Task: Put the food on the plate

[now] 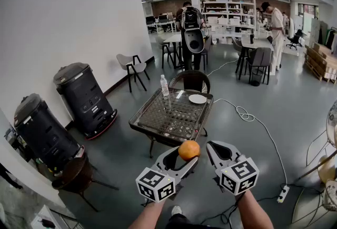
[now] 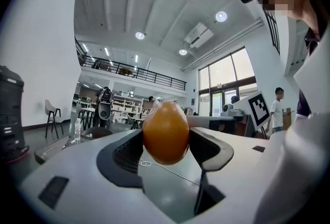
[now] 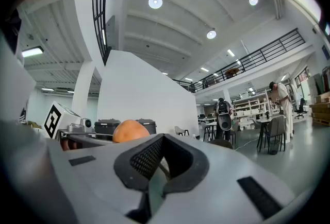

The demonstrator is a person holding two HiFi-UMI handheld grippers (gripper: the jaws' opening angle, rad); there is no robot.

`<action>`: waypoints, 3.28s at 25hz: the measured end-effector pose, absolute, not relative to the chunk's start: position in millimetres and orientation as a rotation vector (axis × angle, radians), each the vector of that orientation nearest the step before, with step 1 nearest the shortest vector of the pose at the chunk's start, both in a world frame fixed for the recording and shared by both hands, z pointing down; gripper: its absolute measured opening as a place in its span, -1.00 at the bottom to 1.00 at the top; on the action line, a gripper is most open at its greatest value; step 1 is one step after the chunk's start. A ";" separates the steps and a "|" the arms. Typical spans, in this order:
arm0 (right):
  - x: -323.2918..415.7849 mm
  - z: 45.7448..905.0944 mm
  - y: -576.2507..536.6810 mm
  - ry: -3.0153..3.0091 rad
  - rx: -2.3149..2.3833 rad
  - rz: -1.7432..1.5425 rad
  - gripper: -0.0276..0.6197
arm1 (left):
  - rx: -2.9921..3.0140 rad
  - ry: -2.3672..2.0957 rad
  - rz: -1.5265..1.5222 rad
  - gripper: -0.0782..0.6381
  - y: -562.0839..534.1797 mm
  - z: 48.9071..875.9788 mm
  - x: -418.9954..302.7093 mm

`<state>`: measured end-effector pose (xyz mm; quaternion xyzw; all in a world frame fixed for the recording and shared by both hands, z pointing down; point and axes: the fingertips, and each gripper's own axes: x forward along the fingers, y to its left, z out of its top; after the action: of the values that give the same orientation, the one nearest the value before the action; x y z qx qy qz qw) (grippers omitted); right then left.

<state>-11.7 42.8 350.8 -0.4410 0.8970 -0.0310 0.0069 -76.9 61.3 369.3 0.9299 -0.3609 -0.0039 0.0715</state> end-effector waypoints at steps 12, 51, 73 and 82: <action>-4.6 350.9 41.3 2.801 -1.373 -0.087 -0.91 | 2.790 -1.086 -0.004 0.01 61.2 371.7 -71.7; 17.2 393.2 -126.7 2.755 -1.518 -0.174 -0.91 | 2.805 -0.941 0.005 0.01 -117.2 393.2 -51.7; -24.8 394.5 -308.9 2.726 -1.633 -0.205 -0.91 | 2.794 -0.832 0.034 0.01 -298.1 403.4 -98.0; -1.4 412.2 -395.4 2.738 -1.570 -0.254 -0.91 | 2.745 -0.906 0.092 0.01 -379.1 428.9 -79.4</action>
<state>-1.4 -395.4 412.2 -0.4959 0.8646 -0.0801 -0.0124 -79.4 -379.1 428.9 0.9417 -0.3109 0.0315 0.1245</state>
